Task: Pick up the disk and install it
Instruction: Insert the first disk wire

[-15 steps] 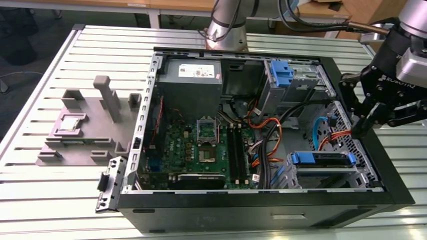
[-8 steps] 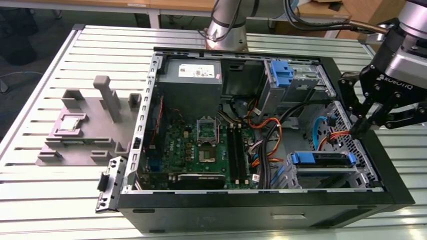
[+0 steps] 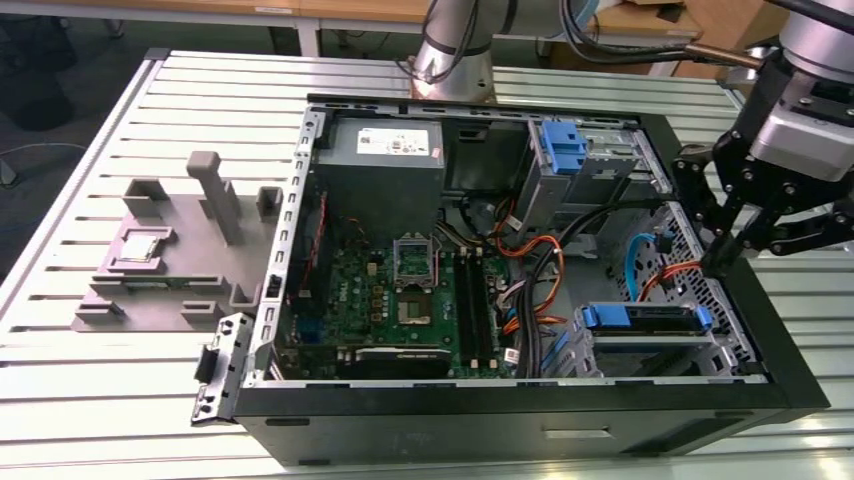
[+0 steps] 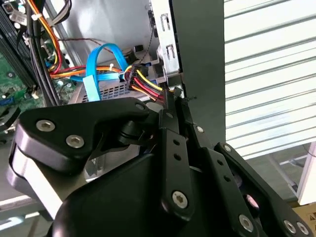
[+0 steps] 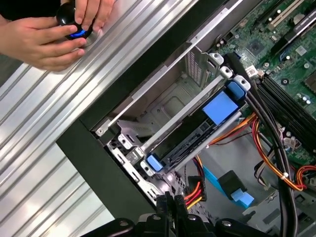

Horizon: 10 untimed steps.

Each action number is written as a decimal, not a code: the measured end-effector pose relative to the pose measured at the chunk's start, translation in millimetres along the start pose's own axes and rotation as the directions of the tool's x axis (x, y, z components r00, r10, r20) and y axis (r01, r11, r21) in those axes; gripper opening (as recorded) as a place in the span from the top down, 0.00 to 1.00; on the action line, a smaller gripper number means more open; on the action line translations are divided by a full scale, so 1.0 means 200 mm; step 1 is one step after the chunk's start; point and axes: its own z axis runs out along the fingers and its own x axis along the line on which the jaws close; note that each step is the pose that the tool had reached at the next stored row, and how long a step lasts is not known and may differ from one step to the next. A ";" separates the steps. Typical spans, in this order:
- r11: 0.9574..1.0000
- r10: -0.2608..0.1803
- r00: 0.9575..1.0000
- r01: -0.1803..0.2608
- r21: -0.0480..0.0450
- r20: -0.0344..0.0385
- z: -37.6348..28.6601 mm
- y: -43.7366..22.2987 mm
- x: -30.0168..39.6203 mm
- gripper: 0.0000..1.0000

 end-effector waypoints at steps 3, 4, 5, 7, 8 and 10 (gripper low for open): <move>1.000 0.004 1.000 -0.004 0.021 0.001 -0.001 0.011 -0.010 0.83; 1.000 0.005 1.000 -0.005 0.030 0.007 -0.001 0.013 -0.010 0.83; 0.999 0.006 1.000 -0.007 0.039 0.015 -0.001 0.016 -0.010 0.83; 0.999 0.008 1.000 -0.010 0.053 0.028 -0.001 0.021 -0.008 0.83; 0.998 0.009 0.999 -0.010 0.056 0.031 0.000 0.025 -0.004 0.83; 0.998 0.010 0.999 -0.012 0.059 0.034 0.002 0.034 0.003 0.83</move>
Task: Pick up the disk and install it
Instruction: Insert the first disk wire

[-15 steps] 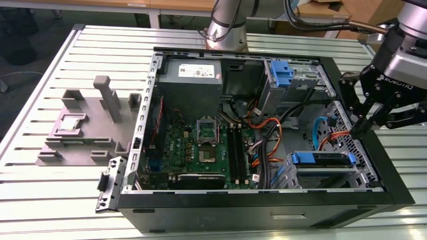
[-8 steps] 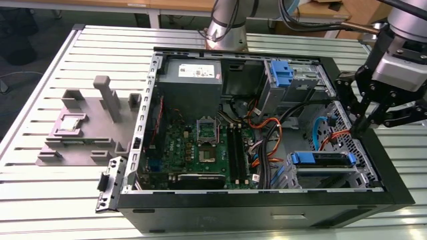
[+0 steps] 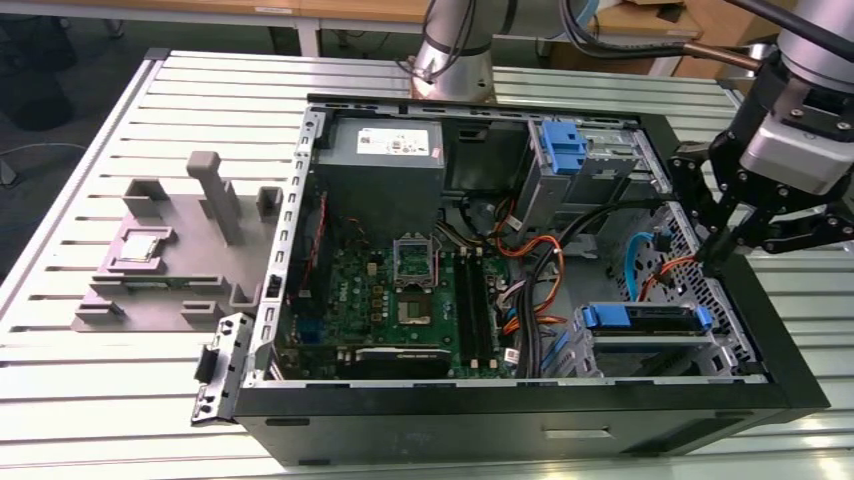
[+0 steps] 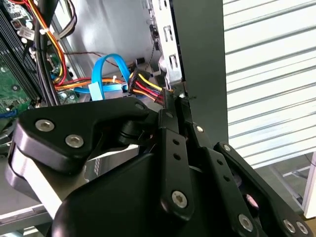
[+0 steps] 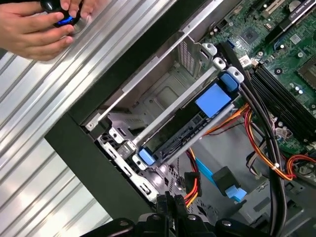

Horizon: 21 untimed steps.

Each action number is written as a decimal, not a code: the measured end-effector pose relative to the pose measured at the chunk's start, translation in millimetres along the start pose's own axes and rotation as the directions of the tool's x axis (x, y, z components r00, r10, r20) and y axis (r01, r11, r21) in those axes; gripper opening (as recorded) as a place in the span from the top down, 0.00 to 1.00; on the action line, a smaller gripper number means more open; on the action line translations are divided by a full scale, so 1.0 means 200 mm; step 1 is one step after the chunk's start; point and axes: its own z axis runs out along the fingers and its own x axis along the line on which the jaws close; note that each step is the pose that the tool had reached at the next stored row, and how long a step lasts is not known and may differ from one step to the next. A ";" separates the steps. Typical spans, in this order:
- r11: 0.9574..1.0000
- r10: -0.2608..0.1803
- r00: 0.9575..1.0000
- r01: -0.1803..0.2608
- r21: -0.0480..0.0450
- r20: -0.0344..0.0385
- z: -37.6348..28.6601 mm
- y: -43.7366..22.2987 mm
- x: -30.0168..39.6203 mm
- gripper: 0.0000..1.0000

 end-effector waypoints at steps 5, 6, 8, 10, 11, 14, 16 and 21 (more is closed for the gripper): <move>1.000 0.004 1.000 -0.004 0.001 -0.001 0.006 0.025 0.021 0.83; 1.000 0.005 1.000 -0.005 0.002 -0.002 0.007 0.028 0.021 0.83; 1.000 0.007 1.000 -0.007 0.007 -0.008 0.009 0.030 0.020 0.83; 1.000 0.010 1.000 -0.010 0.013 -0.013 0.010 0.033 0.018 0.83; 1.000 0.010 1.000 -0.010 0.015 -0.015 0.010 0.035 0.017 0.83; 1.000 0.012 1.000 -0.012 0.023 -0.014 0.007 0.057 -0.003 0.83; 1.000 0.016 1.000 -0.016 0.024 -0.014 0.006 0.062 -0.007 0.83; 0.997 0.077 0.997 -0.077 0.016 -0.017 0.006 0.063 -0.007 0.83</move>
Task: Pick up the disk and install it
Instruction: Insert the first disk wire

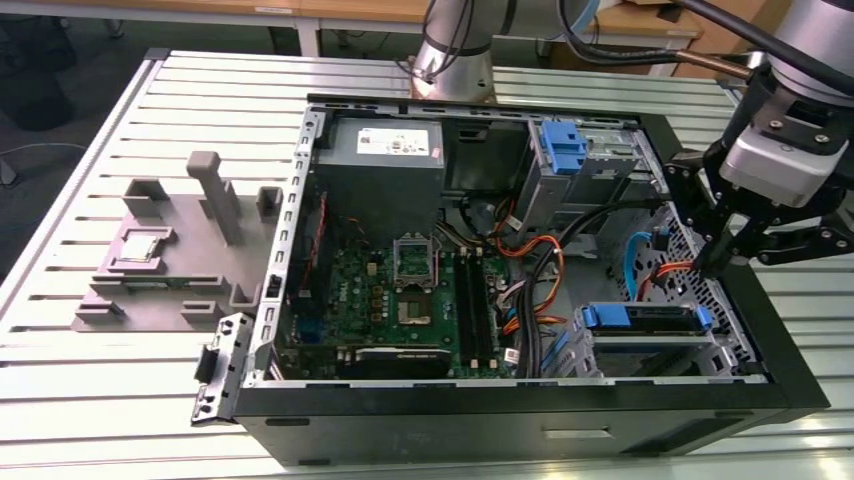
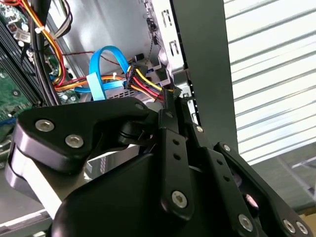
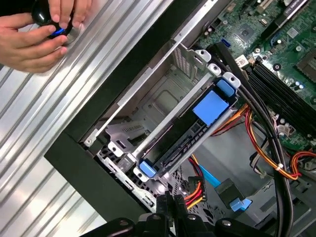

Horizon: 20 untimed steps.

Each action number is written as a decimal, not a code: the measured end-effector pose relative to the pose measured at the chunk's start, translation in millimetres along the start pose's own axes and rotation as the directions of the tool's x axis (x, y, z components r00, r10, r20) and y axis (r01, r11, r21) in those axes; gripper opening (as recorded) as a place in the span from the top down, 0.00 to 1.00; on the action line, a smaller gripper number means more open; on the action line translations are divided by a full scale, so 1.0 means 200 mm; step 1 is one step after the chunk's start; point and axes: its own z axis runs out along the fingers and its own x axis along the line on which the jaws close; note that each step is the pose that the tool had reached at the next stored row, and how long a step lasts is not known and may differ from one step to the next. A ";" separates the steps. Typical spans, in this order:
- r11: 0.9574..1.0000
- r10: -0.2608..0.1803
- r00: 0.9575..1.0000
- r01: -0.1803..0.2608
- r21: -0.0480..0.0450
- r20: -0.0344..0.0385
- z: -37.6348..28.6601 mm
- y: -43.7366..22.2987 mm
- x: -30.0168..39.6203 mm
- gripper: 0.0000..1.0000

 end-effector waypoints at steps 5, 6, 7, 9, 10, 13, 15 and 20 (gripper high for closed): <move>1.000 0.002 1.000 -0.002 0.000 0.000 0.000 0.000 0.000 0.83; 1.000 0.002 1.000 -0.002 0.000 0.000 0.000 0.000 0.000 0.83; 1.000 0.002 1.000 -0.002 0.000 0.000 0.000 0.000 0.000 0.83; 1.000 0.002 1.000 -0.002 0.000 0.000 0.000 0.000 0.000 0.82; 1.000 0.002 1.000 -0.002 0.000 0.000 0.000 0.000 0.000 0.82; 1.000 0.002 1.000 -0.002 0.000 0.000 0.000 0.000 0.000 0.75; 1.000 0.002 1.000 -0.002 0.000 0.000 0.000 0.000 0.000 0.76; 1.000 0.002 1.000 -0.002 -0.001 -0.001 0.000 0.001 0.001 0.83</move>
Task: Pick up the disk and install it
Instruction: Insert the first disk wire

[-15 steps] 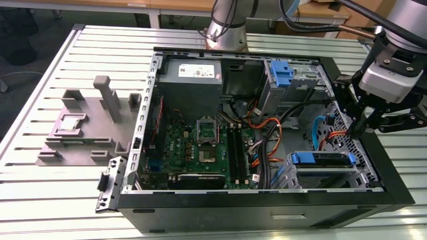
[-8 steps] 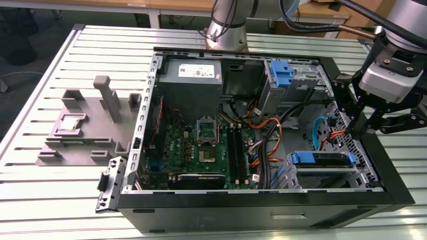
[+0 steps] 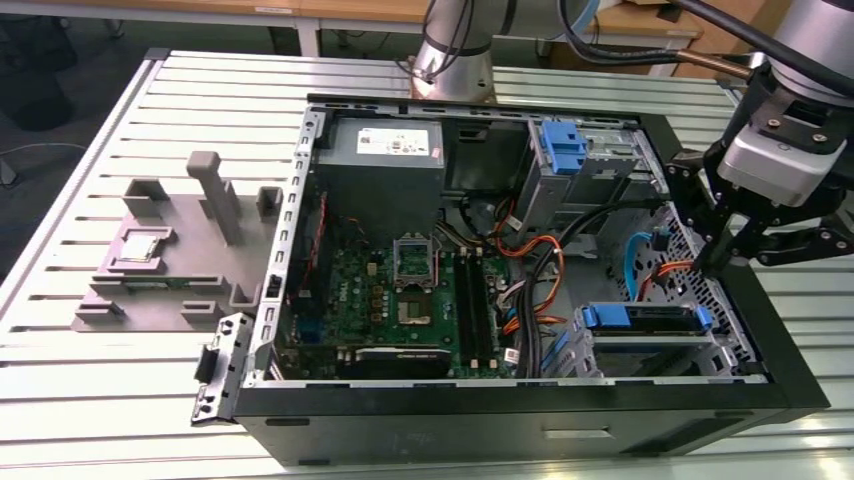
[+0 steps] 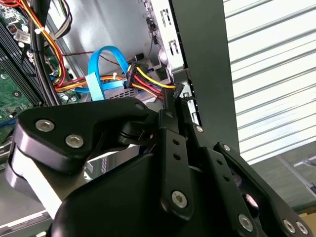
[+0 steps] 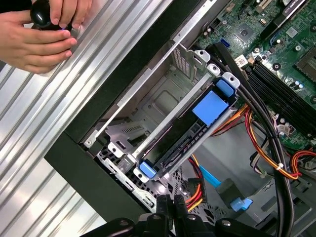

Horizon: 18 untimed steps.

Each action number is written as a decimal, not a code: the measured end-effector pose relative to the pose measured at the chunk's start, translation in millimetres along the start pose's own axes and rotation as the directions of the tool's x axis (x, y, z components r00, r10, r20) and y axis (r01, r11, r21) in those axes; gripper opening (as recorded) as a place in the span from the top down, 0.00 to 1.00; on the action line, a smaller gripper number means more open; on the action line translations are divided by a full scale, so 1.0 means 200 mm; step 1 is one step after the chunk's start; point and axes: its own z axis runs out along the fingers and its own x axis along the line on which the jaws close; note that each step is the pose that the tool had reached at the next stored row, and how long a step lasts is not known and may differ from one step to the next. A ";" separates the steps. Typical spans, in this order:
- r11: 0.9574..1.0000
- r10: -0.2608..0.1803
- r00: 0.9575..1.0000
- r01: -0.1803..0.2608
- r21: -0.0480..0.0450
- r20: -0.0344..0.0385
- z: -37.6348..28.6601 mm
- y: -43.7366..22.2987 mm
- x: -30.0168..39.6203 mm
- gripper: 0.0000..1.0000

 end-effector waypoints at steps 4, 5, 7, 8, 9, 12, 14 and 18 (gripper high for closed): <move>1.000 0.000 1.000 0.000 0.003 -0.002 -0.006 0.043 -0.023 0.83; 1.000 0.000 1.000 0.000 0.005 -0.004 -0.008 0.052 -0.029 0.83; 1.000 0.006 1.000 -0.006 0.005 -0.005 -0.006 0.054 -0.030 0.83; 1.000 0.014 1.000 -0.014 0.005 -0.006 -0.005 0.054 -0.031 0.83; 1.000 0.025 1.000 -0.025 0.005 -0.007 -0.004 0.054 -0.031 0.83; 0.999 0.054 0.998 -0.054 0.006 -0.012 -0.001 0.055 -0.031 0.83; 0.998 0.061 0.998 -0.061 0.013 -0.017 -0.001 0.056 -0.032 0.83; 0.997 0.066 0.997 -0.064 0.045 -0.034 -0.004 0.076 -0.047 0.83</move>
